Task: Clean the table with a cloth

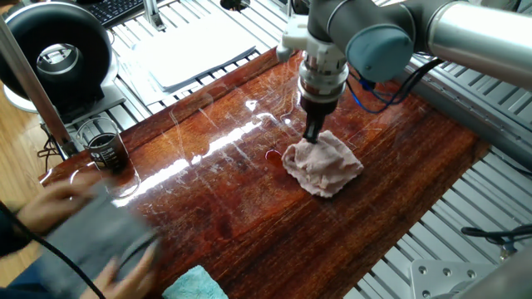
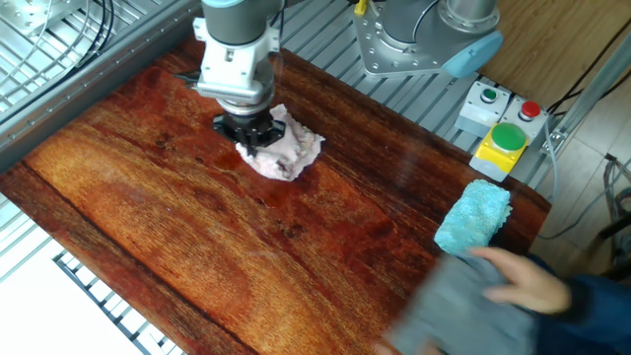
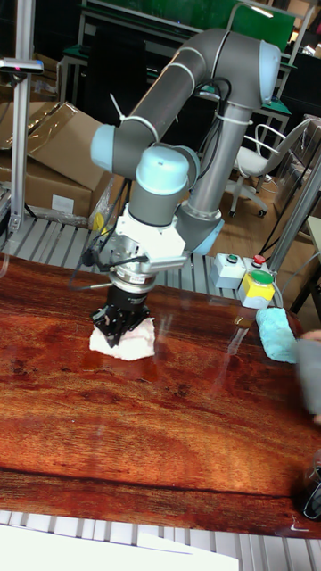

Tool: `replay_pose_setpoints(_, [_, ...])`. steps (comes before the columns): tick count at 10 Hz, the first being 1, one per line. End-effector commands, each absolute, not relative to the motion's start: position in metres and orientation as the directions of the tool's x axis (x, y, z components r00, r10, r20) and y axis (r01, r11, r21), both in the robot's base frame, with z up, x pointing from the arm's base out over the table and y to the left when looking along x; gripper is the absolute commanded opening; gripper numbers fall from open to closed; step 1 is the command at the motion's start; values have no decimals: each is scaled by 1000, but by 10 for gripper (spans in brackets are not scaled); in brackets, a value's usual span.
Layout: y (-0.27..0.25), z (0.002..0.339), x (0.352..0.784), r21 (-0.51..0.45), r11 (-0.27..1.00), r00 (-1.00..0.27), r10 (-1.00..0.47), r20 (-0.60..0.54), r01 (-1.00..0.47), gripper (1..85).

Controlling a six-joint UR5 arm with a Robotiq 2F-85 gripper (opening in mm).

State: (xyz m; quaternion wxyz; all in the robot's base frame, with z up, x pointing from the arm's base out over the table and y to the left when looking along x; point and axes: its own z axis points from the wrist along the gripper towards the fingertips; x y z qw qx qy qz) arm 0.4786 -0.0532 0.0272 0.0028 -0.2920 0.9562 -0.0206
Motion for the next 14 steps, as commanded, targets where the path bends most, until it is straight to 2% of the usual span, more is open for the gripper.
replay_pose_setpoints(1, [-70,33,505,-56,765,-765,-643,-17,-642,10])
replay_pose_setpoints(8, [-89,45,557,-127,650,-655,-756,-4,-749,10])
replay_pose_setpoints(9, [-79,44,541,-65,695,-697,-717,1,-716,43])
replay_pose_setpoints(10, [-55,44,525,43,717,-718,-695,-37,-696,330])
replay_pose_setpoints(11, [-43,46,516,98,717,-724,-688,-59,-690,660])
replay_pose_setpoints(12, [-47,47,510,101,725,-731,-681,-44,-682,743])
replay_pose_setpoints(14, [-46,45,495,135,742,-751,-659,-31,-657,850])
